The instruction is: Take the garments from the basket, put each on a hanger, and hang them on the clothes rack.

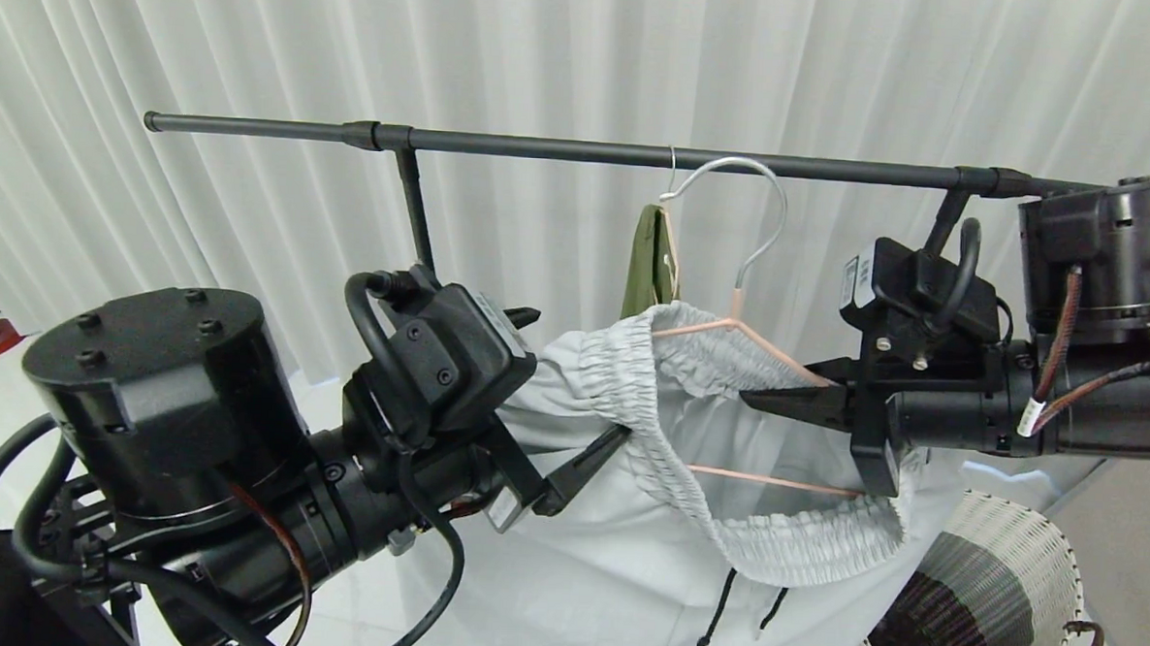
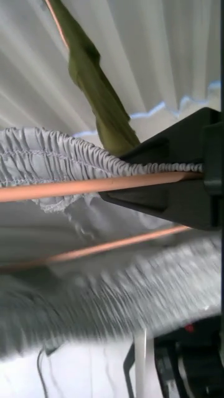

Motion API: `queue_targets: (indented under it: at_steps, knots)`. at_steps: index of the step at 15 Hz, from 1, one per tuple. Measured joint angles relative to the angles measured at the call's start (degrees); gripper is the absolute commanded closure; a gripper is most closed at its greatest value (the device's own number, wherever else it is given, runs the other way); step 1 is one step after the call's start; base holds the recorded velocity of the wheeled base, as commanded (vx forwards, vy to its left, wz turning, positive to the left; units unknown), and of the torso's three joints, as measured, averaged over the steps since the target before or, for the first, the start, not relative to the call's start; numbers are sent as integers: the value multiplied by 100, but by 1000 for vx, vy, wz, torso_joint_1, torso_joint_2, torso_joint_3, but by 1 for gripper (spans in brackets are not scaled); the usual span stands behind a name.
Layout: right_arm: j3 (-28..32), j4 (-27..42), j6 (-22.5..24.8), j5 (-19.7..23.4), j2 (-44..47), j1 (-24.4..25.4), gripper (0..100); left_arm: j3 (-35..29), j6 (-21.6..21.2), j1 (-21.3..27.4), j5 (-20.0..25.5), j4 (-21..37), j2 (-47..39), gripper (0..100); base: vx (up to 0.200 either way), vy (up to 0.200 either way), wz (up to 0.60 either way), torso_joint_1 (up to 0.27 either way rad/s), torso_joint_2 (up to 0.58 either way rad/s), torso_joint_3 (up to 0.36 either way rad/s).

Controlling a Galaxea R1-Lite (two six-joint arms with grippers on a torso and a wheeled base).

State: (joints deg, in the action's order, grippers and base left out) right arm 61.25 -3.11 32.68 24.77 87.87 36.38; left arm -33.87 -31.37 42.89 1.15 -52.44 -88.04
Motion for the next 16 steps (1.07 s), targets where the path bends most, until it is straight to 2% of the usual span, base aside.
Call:
queue_targets:
  at_steps: [3, 6, 9, 12, 14, 16]
  knots:
    - [-15, 21, 243, 5, -184, -144, 100, 167, -7, -30, -41, -471, 12, 0, 0, 0, 0, 0, 0, 0]
    - [-133, 32, 478, 18, -284, -527, 100, 336, -13, -61, -60, -757, 41, 0, 0, 0, 0, 0, 0, 0]
    - [-188, 2, 525, 16, -328, -811, 100, 521, -27, -61, -157, -824, 113, 0, 0, 0, 0, 0, 0, 0]
    - [-199, 2, 669, 16, -427, -866, 100, 909, -16, -102, -163, -827, 229, 0, 0, 0, 0, 0, 0, 0]
    - [-205, 5, 684, 24, -505, -870, 100, 1309, 17, -254, -163, -827, 371, 0, 0, 0, 0, 0, 0, 0]
    - [-210, 0, 708, 90, -590, -870, 100, 1720, 55, -673, -150, -827, 483, 0, 0, 0, 0, 0, 0, 0]
